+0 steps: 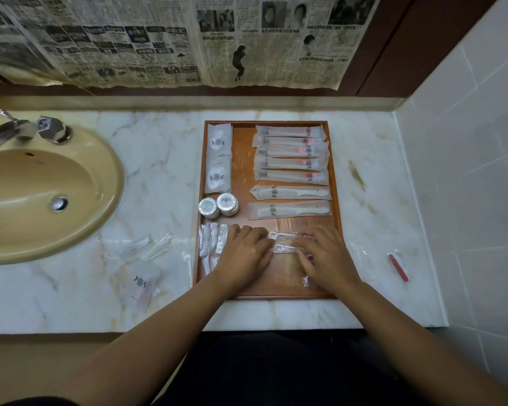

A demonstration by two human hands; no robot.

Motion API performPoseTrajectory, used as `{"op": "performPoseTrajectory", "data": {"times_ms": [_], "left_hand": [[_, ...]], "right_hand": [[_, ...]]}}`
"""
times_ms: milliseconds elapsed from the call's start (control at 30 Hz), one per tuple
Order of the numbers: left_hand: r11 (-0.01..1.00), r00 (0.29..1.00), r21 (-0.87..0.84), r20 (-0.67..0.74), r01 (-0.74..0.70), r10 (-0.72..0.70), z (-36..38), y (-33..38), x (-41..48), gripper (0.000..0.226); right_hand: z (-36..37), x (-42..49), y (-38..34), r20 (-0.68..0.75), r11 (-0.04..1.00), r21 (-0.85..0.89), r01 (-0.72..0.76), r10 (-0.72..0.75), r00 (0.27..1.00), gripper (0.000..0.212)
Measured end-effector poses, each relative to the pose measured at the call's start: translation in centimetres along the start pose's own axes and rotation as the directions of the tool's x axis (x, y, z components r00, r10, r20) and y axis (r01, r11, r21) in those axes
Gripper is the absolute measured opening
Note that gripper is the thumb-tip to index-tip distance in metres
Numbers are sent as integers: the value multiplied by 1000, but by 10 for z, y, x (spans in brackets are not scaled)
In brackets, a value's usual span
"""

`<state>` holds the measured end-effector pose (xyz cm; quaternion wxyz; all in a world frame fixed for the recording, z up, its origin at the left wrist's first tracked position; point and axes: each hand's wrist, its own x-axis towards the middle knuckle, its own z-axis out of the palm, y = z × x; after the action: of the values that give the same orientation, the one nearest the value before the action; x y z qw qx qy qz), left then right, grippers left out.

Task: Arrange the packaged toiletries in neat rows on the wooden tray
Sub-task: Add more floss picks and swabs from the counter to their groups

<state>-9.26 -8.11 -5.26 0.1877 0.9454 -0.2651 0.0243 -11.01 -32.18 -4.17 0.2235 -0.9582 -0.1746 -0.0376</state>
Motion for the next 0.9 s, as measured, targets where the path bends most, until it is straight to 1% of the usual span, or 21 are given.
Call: {"op": "performPoseTrajectory", "data": {"times_ms": [67,167,233,300,333,400,433,500,600,667,800,900], "left_hand": [[998,997,-38,-66,47,-49,-13,-9,-8,20],[989,979,-44,-145,139,-144,-40,-35,-32,21],[973,957,-45,-175,227,-231,-63,-55,-57,22],[936,921,-40,-170,350,-351,-86,-74,-86,23],[906,894,-35,-150,421,-421,-96,-83,-101,25],[832,827,-47,-89,553,-555,-114,-104,-127,32],[796,794,-60,-52,603,-606,-120,-114,-139,35],[743,745,-66,5,666,-667,-127,-134,-154,41],[729,727,35,57,684,-685,-127,-161,-159,45],[745,740,92,88,661,-667,-124,-174,-155,46],[783,774,185,135,594,-619,-119,-188,-146,40],[784,764,241,193,572,-616,-119,-196,-145,30]], "right_hand": [[1,15,-22,-22,996,46,80,-79,997,20],[12,46,-68,-10,973,121,196,-196,981,22],[24,67,-103,21,950,180,255,-263,965,24],[38,88,-137,72,931,224,289,-311,948,28],[45,98,-152,114,925,244,293,-327,938,31],[61,117,-179,261,927,266,266,-334,906,39],[69,126,-190,344,932,264,248,-331,879,43],[87,142,-206,457,940,237,244,-330,826,46],[109,158,-223,561,960,154,235,-281,778,44],[120,163,-231,586,964,107,245,-260,767,41],[133,167,-243,574,954,8,298,-248,780,37],[137,167,-247,560,936,-55,347,-259,787,32]]}}
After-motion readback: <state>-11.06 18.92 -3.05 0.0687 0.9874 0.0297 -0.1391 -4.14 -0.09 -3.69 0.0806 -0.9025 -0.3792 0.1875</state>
